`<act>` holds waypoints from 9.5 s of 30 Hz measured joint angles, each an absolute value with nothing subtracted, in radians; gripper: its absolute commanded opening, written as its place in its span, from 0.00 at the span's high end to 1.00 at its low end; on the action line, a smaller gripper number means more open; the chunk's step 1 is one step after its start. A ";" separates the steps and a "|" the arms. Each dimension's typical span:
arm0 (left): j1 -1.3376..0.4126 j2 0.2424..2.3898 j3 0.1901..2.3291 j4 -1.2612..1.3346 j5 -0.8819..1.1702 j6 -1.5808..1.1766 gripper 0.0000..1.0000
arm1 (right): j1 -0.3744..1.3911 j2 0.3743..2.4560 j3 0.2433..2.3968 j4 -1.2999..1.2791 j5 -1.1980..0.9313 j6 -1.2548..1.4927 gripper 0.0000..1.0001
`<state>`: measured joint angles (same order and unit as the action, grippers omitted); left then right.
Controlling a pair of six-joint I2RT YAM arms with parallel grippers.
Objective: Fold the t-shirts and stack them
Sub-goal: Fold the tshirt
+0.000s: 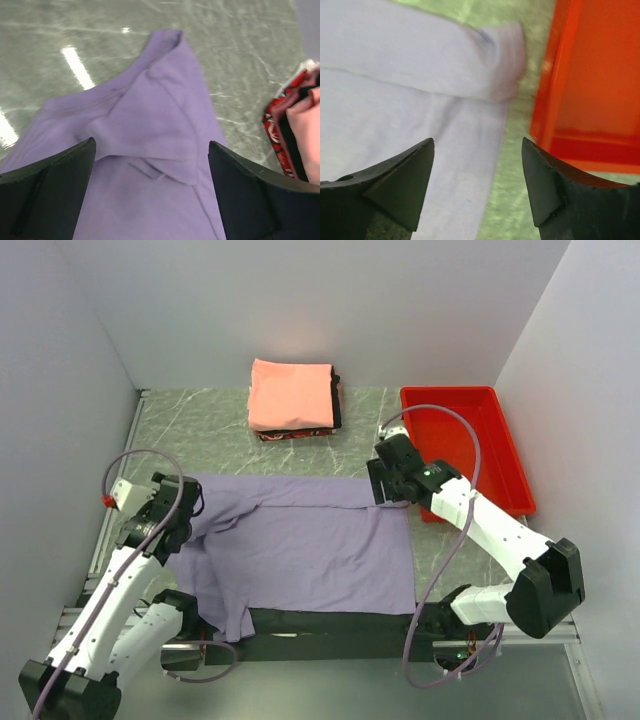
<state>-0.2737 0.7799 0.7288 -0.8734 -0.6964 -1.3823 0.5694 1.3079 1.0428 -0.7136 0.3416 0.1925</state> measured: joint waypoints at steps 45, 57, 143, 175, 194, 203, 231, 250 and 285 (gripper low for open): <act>-0.006 1.864 1.175 -0.254 -0.309 -0.851 0.01 | 0.307 2.187 1.708 -0.580 -0.132 0.318 0.17; -0.093 1.530 1.062 -0.258 -0.259 -0.806 0.01 | 0.326 1.851 1.516 -0.565 -0.085 0.282 0.15; -0.425 1.383 0.815 -0.510 -0.184 -0.817 0.00 | 0.334 1.326 0.955 -0.487 -0.062 0.388 0.14; 0.074 1.930 1.262 -0.244 -0.097 -0.775 0.01 | 0.315 2.053 1.566 -0.574 -0.021 0.400 0.11; 0.149 1.948 1.297 -0.273 -0.094 -0.748 0.01 | 0.307 2.180 1.691 -0.588 -0.036 0.446 0.09; 0.149 1.963 1.324 -0.299 -0.092 -0.741 0.00 | 0.237 2.175 1.691 -0.587 -0.033 0.445 0.08; 0.155 1.988 1.348 -0.274 -0.020 -0.699 0.01 | 0.339 2.156 1.646 -0.566 -0.026 0.374 0.08; 0.131 2.205 1.687 -0.376 0.078 -0.540 0.01 | 0.242 2.397 2.072 -0.784 -0.078 0.355 0.08; 0.109 1.129 0.521 -0.434 -0.067 -1.001 0.01 | 0.520 1.641 1.018 -0.460 -0.123 0.417 0.08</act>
